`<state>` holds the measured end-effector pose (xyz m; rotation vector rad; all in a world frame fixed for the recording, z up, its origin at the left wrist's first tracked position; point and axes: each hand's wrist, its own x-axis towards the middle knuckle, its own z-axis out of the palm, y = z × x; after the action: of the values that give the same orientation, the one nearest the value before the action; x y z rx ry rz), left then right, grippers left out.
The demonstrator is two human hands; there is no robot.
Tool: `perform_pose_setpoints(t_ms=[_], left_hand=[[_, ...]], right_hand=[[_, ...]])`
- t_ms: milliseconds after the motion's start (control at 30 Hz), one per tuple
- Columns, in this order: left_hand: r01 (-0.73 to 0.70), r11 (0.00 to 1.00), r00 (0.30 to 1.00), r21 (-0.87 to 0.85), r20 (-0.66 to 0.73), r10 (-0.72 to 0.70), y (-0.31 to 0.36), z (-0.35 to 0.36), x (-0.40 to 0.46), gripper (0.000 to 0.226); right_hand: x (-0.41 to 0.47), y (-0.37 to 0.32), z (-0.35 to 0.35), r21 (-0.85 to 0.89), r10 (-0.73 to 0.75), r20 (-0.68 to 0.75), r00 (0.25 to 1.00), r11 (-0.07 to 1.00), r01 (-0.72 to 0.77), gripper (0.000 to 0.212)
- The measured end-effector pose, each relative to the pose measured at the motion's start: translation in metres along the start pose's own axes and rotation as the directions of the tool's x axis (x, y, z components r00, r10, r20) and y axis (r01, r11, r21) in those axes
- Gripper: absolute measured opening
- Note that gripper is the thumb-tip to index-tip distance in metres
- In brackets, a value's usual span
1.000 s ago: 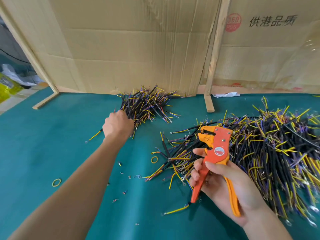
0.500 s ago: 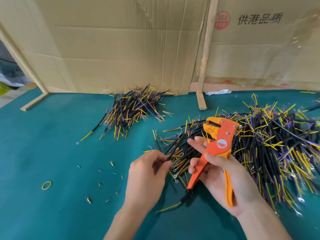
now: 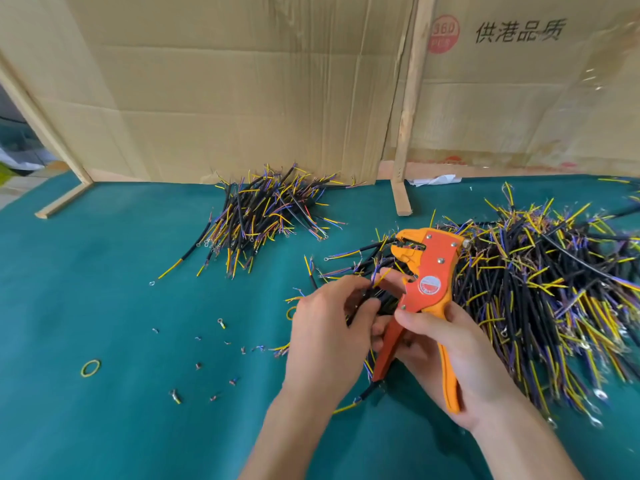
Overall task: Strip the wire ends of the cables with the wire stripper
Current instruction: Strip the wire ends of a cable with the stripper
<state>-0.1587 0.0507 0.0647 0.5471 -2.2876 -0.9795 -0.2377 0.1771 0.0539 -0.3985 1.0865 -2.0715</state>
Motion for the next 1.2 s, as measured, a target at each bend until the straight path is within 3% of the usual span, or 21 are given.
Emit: perform_pose_setpoints(t_ms=[167, 333, 533, 633, 833, 967, 1200], left_hand=[[0.110, 0.974, 0.983, -0.197, -0.125, -0.136, 0.001, 0.019, 0.006, 0.019], [0.145, 0.891, 0.966, -0.430, -0.135, -0.222, -0.011, 0.026, 0.007, 0.018], [0.060, 0.927, 0.932, -0.371, -0.311, -0.184, -0.018, 0.023, 0.008, 0.022], [0.070, 0.942, 0.909, -0.328, -0.368, -0.196, -0.022, 0.023, 0.008, 0.023], [0.067, 0.957, 0.903, -0.281, -0.390, -0.178, -0.029, 0.024, 0.009, 0.018], [0.028, 0.971, 0.899, -0.239, -0.419, -0.130, -0.029, 0.024, 0.009, 0.019], [-0.024, 0.985, 0.903, -0.173, -0.427, -0.053, -0.028, 0.026, 0.009, 0.021]], right_hand=[[0.000, -0.002, 0.002, -0.025, 0.019, 0.008, 1.000, 1.000, -0.019, 0.055], [0.000, 0.001, 0.002, -0.054, 0.042, 0.030, 0.999, 0.998, -0.040, 0.051], [0.000, -0.002, -0.002, -0.006, 0.055, 0.011, 0.998, 0.998, -0.055, 0.057], [-0.002, -0.007, -0.003, 0.016, 0.067, 0.070, 0.995, 0.998, -0.068, 0.057], [-0.003, -0.008, -0.003, -0.050, 0.183, 0.141, 0.973, 0.983, -0.177, 0.064], [-0.004, -0.004, 0.000, -0.088, 0.254, 0.160, 0.954, 0.966, -0.242, 0.055], [-0.006, -0.005, 0.002, -0.110, 0.265, 0.189, 0.945, 0.962, -0.248, 0.054]])
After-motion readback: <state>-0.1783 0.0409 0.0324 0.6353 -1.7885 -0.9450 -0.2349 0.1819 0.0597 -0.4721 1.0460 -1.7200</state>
